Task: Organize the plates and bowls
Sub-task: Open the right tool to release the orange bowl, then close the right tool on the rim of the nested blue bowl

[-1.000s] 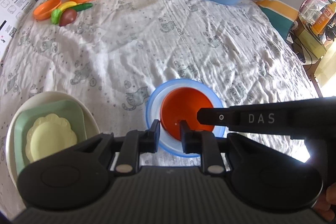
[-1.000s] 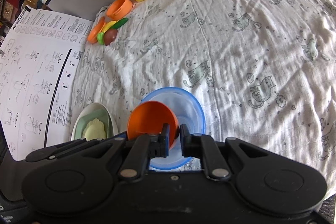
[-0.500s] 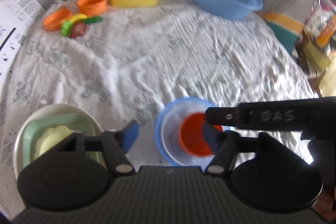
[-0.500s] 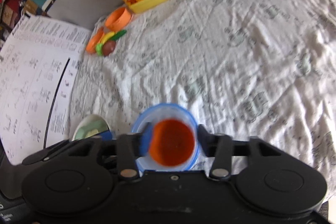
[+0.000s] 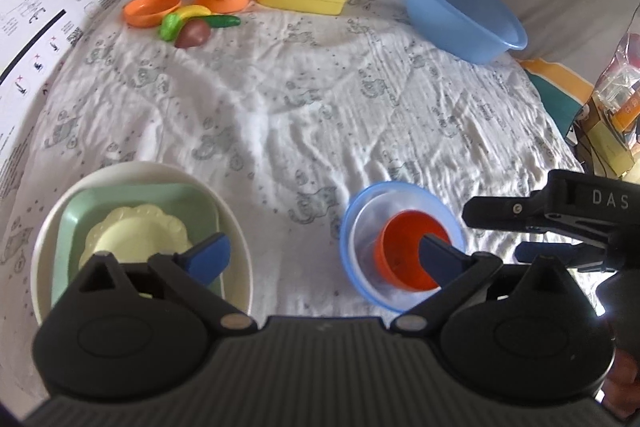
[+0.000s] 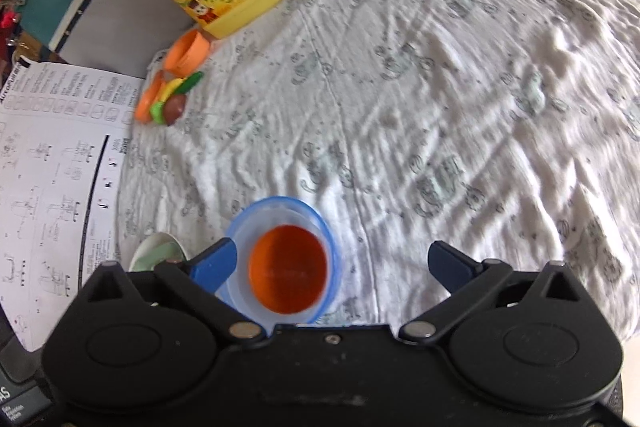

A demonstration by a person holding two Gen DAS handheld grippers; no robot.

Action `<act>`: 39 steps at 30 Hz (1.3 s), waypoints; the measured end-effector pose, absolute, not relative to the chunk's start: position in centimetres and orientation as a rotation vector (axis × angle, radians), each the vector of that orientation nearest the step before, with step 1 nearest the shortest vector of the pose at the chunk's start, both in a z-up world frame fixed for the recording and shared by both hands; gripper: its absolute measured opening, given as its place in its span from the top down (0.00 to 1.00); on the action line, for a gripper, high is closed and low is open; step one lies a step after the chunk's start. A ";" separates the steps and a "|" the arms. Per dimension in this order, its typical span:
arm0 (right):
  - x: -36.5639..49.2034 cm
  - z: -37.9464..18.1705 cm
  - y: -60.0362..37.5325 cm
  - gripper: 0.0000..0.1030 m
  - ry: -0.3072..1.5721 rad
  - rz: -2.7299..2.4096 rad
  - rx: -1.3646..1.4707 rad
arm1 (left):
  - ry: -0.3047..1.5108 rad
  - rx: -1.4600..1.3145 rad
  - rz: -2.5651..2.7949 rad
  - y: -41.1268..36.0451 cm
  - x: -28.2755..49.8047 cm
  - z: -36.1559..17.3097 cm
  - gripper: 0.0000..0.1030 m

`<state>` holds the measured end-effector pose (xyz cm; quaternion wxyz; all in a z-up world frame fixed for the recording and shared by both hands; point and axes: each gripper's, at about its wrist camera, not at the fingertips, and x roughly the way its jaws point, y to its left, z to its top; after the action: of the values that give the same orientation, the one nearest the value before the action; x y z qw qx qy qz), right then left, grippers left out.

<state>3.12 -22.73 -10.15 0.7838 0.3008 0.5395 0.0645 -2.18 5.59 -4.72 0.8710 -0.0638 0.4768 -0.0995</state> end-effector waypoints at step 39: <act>2.0 -9.7 -21.4 0.00 1.093 0.140 0.453 | 0.983 -0.072 -0.257 4.7 -3.5 -6.4 0.00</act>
<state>1.95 -21.36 -9.71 0.8277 0.2133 0.5148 0.0660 -3.47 4.71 -6.40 0.8731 -0.0344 0.4706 -0.1228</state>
